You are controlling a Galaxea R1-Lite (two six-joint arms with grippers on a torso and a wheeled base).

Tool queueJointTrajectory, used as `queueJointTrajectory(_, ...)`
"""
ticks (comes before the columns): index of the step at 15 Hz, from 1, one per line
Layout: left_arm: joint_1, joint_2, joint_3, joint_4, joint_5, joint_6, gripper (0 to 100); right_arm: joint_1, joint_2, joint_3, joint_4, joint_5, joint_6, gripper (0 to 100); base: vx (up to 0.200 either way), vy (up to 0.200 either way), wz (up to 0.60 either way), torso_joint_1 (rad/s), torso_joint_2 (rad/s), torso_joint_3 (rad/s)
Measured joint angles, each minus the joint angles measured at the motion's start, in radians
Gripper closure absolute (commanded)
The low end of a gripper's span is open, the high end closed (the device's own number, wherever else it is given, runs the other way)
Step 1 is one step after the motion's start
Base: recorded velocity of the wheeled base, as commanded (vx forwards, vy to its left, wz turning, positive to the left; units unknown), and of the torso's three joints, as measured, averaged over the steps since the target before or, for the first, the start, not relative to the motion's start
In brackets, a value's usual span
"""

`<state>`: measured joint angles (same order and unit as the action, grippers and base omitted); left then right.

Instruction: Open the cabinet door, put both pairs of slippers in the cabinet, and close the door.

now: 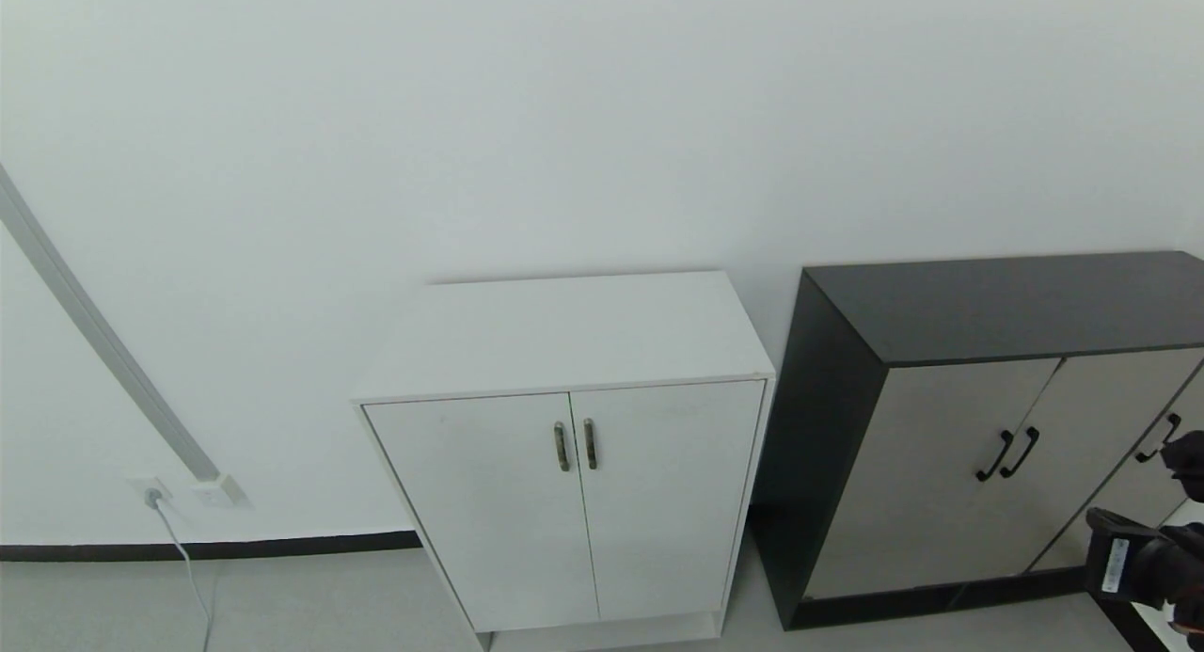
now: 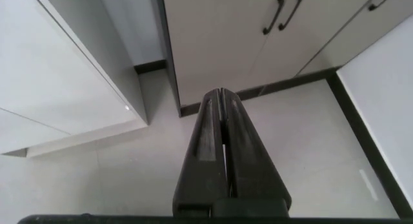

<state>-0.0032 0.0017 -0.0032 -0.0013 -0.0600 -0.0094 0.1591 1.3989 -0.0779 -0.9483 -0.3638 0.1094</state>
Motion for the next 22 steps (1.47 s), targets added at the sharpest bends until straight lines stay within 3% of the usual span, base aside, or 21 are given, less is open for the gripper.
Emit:
queueJointTrajectory(4,0.0,0.0,0.0,0.0,-0.001,0.001,100,-0.027,-0.186,0.026,0.141,0.011,-0.014,100,0.0,0.0,0.0,0.0,0.0,0.0)
queueJointTrajectory(12,0.0,0.0,0.0,0.0,-0.001,0.0,100,-0.037,-0.701,-0.108,0.823,0.166,-0.044,100,0.0,0.0,0.0,0.0,0.0,0.0)
queueJointTrajectory(19,0.0,0.0,0.0,0.0,-0.001,0.0,100,-0.032,-0.877,0.022,0.86,0.367,-0.048,100,0.0,0.0,0.0,0.0,0.0,0.0)
queueJointTrajectory(22,0.0,0.0,0.0,0.0,-0.001,0.0,100,-0.022,-0.897,0.07,0.907,0.391,-0.092,100,0.0,0.0,0.0,0.0,0.0,0.0)
